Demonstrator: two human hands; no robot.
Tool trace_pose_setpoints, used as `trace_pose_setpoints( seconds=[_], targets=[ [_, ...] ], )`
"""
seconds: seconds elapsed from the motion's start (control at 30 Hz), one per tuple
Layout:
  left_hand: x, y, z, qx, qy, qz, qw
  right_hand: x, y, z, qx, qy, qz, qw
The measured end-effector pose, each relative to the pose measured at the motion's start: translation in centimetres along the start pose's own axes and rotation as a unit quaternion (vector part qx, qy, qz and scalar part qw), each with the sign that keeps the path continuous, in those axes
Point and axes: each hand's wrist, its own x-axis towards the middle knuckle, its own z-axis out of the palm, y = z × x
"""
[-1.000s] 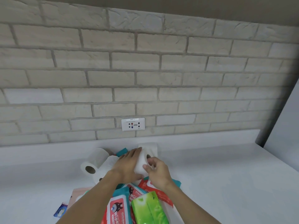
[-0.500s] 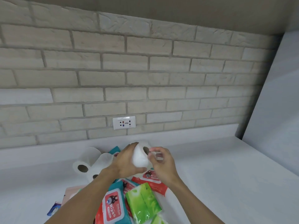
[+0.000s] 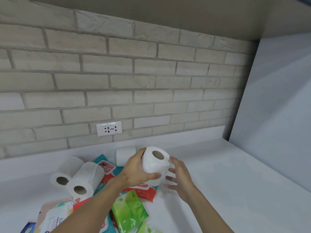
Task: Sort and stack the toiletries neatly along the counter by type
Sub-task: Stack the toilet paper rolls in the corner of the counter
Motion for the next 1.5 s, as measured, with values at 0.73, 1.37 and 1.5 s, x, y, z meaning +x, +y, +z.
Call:
trace_pose_setpoints(
  seconds=[0.73, 1.37, 1.5],
  targets=[
    [11.1, 7.6, 14.6, -0.302, -0.101, -0.153, 0.935, 8.1, -5.1, -15.6, 0.019, 0.034, -0.037, 0.999],
    [25.9, 13.2, 29.3, -0.373, 0.007, -0.244, 0.895, 18.4, -9.6, -29.5, -0.074, 0.062, -0.165, 0.982],
    [28.9, 13.9, 32.4, -0.373, 0.012, -0.247, 0.894, 22.2, -9.3, -31.6, -0.100, 0.095, -0.200, 0.970]
  ],
)
